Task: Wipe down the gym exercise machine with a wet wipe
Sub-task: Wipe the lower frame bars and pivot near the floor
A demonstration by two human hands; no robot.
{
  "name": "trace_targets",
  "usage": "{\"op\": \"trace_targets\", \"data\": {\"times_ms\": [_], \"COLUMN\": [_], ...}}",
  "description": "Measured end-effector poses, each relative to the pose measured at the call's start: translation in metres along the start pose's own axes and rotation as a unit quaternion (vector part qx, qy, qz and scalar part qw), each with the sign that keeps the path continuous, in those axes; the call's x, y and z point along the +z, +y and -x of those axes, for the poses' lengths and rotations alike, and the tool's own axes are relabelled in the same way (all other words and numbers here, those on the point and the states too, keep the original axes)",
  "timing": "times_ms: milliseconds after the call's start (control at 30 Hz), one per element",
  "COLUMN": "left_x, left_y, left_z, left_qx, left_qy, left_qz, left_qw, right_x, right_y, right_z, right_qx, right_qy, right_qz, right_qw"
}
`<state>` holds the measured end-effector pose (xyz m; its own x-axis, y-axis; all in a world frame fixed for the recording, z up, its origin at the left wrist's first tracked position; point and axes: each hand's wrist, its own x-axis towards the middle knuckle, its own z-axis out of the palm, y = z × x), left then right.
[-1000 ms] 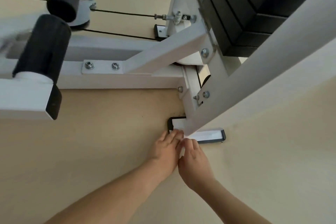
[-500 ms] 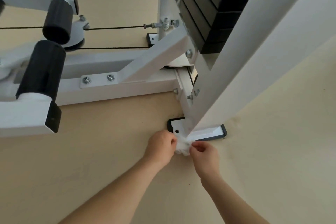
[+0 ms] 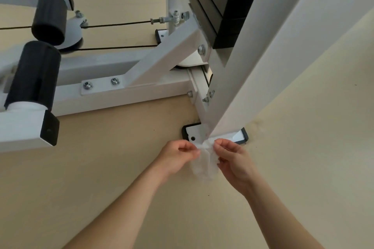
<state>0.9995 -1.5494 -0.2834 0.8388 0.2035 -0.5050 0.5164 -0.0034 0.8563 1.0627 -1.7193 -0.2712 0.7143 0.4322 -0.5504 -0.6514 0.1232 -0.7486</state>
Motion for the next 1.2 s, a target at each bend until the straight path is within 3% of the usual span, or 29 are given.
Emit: {"op": "trace_targets", "data": {"times_ms": [67, 133, 267, 367, 433, 600, 700, 800, 867, 967, 1067, 1134, 1200], "left_x": [-0.006, -0.006, 0.000, 0.007, 0.009, -0.020, -0.029, -0.019, -0.001, 0.030, 0.049, 0.060, 0.070], "left_y": [0.008, 0.015, 0.028, 0.039, 0.047, 0.053, 0.053, 0.057, 0.061, 0.068, 0.065, 0.062, 0.060], "left_z": [0.006, 0.010, 0.010, 0.008, 0.009, 0.006, 0.002, -0.006, -0.011, -0.019, -0.024, -0.022, -0.017], "left_qx": [-0.005, 0.014, 0.090, 0.158, 0.169, 0.075, 0.076, 0.110, 0.098, 0.029, -0.006, -0.017, -0.011], "left_qy": [-0.014, -0.017, -0.011, -0.043, -0.059, -0.092, 0.017, 0.162, 0.203, 0.239, 0.293, 0.288, 0.223], "left_qz": [0.112, 0.129, 0.007, -0.092, -0.144, -0.286, -0.268, -0.237, -0.194, -0.004, 0.139, 0.187, 0.204], "left_qw": [0.994, 0.991, 0.996, 0.982, 0.973, 0.951, 0.960, 0.952, 0.955, 0.971, 0.946, 0.939, 0.953], "right_x": [-0.006, -0.011, -0.017, -0.011, -0.001, 0.000, -0.004, 0.003, 0.012, 0.027, 0.033, 0.041, 0.053], "right_y": [-0.002, 0.000, -0.004, -0.015, -0.019, -0.028, -0.028, -0.029, -0.032, -0.028, -0.019, -0.018, -0.025], "right_z": [0.003, 0.007, 0.018, 0.025, 0.026, 0.023, 0.022, 0.015, 0.008, -0.004, -0.008, -0.007, -0.002], "right_qx": [0.013, 0.028, 0.043, 0.041, 0.023, -0.067, -0.107, -0.132, -0.140, -0.106, -0.041, -0.021, -0.012], "right_qy": [0.000, 0.008, 0.026, -0.077, -0.099, 0.073, 0.174, 0.263, 0.288, 0.306, 0.277, 0.240, 0.190], "right_qz": [-0.057, -0.043, 0.083, 0.146, 0.227, 0.335, 0.339, 0.299, 0.260, 0.085, -0.082, -0.167, -0.239], "right_qw": [0.998, 0.999, 0.995, 0.985, 0.969, 0.937, 0.918, 0.908, 0.911, 0.942, 0.956, 0.956, 0.952]}}
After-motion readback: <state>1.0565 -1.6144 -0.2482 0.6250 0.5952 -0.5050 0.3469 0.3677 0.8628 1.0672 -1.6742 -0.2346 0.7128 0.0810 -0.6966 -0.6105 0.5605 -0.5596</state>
